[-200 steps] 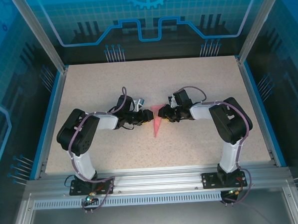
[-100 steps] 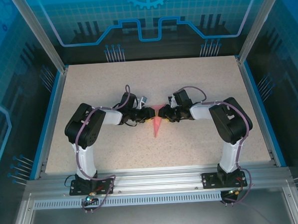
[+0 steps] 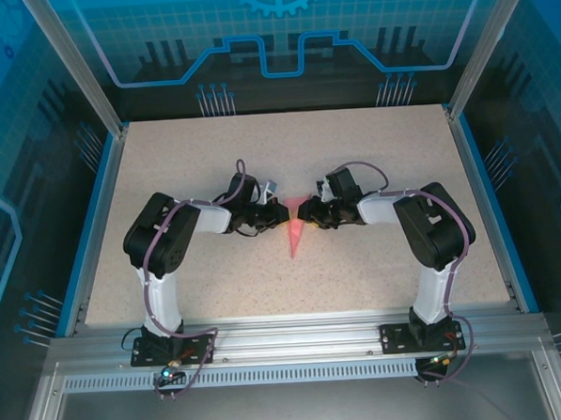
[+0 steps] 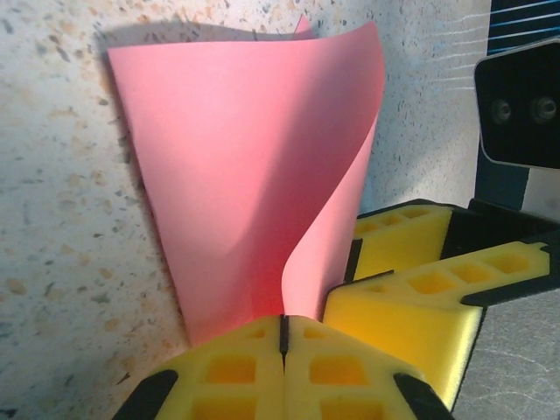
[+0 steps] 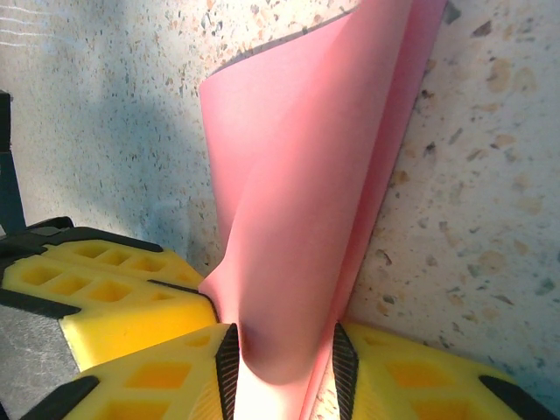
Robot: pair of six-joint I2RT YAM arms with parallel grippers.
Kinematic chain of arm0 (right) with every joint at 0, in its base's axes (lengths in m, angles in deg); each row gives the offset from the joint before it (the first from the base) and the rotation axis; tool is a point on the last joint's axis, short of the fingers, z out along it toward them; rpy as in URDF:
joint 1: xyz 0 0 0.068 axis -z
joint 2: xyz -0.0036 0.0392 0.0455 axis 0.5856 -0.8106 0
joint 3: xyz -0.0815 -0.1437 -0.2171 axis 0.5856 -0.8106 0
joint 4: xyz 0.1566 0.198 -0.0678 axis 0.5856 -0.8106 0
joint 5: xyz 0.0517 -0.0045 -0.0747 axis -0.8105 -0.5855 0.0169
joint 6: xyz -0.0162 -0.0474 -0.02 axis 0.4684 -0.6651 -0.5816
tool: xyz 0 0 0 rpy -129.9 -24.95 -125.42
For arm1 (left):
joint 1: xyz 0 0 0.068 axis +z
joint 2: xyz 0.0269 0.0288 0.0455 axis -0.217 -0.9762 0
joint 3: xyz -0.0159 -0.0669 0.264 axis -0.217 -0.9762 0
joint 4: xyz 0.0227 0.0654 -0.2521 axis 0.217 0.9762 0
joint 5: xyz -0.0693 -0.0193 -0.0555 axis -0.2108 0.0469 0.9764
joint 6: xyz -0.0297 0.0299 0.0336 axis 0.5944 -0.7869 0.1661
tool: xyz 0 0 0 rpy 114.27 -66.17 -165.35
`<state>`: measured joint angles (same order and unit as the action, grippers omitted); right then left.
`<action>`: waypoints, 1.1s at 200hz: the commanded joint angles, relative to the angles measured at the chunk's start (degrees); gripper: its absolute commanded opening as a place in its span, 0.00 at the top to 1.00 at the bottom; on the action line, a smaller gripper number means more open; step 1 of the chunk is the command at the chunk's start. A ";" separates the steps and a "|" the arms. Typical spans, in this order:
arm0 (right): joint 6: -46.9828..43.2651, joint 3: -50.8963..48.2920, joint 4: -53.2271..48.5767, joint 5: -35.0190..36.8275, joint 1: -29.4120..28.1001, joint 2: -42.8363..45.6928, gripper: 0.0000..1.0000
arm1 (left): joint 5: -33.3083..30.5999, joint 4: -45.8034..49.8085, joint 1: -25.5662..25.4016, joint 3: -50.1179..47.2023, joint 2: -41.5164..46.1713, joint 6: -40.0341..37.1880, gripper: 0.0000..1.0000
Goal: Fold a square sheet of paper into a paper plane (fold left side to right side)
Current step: Fold the wing for the fifth time at the center of the table.
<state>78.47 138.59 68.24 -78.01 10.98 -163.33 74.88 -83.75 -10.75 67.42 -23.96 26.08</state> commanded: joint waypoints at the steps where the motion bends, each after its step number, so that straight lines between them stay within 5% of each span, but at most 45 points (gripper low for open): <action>1: -1.44 -0.86 -3.81 0.82 -0.63 -1.95 0.64 | -1.55 2.35 0.37 -0.53 1.04 -1.94 0.98; 150: -4.01 -0.95 -2.05 -0.48 1.12 5.45 0.60 | -3.77 3.65 0.35 -1.80 -0.44 -2.96 0.99; 220: -4.32 4.62 -0.97 -4.55 0.43 0.46 0.86 | -5.05 4.03 0.35 -2.20 -0.20 -3.03 0.99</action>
<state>74.99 140.32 67.23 -80.58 11.53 -160.13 72.52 -82.15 -10.75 66.55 -23.96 24.94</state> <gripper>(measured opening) 0.152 0.048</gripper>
